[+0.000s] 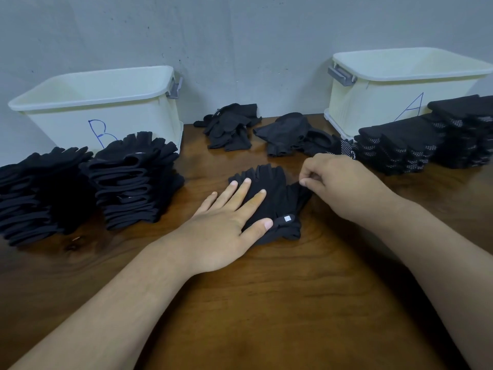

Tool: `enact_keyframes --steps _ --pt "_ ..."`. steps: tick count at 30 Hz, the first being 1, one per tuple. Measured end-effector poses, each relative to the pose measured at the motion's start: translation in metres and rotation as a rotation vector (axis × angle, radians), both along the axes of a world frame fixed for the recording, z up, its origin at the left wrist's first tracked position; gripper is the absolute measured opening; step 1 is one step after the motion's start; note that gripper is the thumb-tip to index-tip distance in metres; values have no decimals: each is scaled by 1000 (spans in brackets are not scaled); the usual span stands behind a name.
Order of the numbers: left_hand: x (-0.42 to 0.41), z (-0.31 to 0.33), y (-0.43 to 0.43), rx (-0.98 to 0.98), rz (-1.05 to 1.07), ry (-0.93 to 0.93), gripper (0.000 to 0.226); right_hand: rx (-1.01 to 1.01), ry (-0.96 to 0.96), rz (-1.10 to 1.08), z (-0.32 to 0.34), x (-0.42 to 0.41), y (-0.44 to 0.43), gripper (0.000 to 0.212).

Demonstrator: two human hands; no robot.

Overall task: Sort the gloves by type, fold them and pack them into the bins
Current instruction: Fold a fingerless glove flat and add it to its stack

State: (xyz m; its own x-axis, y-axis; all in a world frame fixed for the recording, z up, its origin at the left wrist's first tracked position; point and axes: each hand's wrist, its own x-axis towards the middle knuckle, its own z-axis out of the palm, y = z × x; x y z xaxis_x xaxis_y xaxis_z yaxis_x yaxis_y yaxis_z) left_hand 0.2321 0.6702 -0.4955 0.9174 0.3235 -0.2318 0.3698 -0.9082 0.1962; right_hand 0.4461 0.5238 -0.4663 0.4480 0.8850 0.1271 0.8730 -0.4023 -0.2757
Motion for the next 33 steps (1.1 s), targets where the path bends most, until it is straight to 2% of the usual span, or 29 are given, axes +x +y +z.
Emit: enact_keyframes --steps 3,6,8,11,12,14,16,18,22,25,31,33 --pt "0 1 0 6 3 6 71 -220 -39 -53 11 -5 10 19" --pt "0 1 -1 3 5 6 71 0 -4 -18 2 -8 1 17" --pt "0 1 -2 1 7 2 70 102 80 -28 -6 -15 -4 26" --pt "1 1 -2 11 10 7 71 34 38 -157 -11 -28 8 56" --pt "1 1 -2 14 9 4 71 -4 -14 -197 -12 -30 12 57" --pt "2 0 -1 17 8 -4 72 -5 -17 -234 -13 -31 18 44" --pt "0 0 -2 7 10 -12 73 32 101 -244 -13 -31 20 28" --pt "-1 0 -3 -1 7 -19 73 61 211 -241 -16 -30 21 21" --pt "1 0 -2 -20 13 -52 73 199 428 -226 -19 -25 18 19" --pt "0 1 -3 -48 39 -109 77 234 502 -184 -18 -26 16 16" --pt "-1 11 -5 -279 263 -315 109 394 670 -82 -14 -20 4 20" --pt "-2 14 -6 -345 277 -334 112 443 694 12 -11 -21 2 9"
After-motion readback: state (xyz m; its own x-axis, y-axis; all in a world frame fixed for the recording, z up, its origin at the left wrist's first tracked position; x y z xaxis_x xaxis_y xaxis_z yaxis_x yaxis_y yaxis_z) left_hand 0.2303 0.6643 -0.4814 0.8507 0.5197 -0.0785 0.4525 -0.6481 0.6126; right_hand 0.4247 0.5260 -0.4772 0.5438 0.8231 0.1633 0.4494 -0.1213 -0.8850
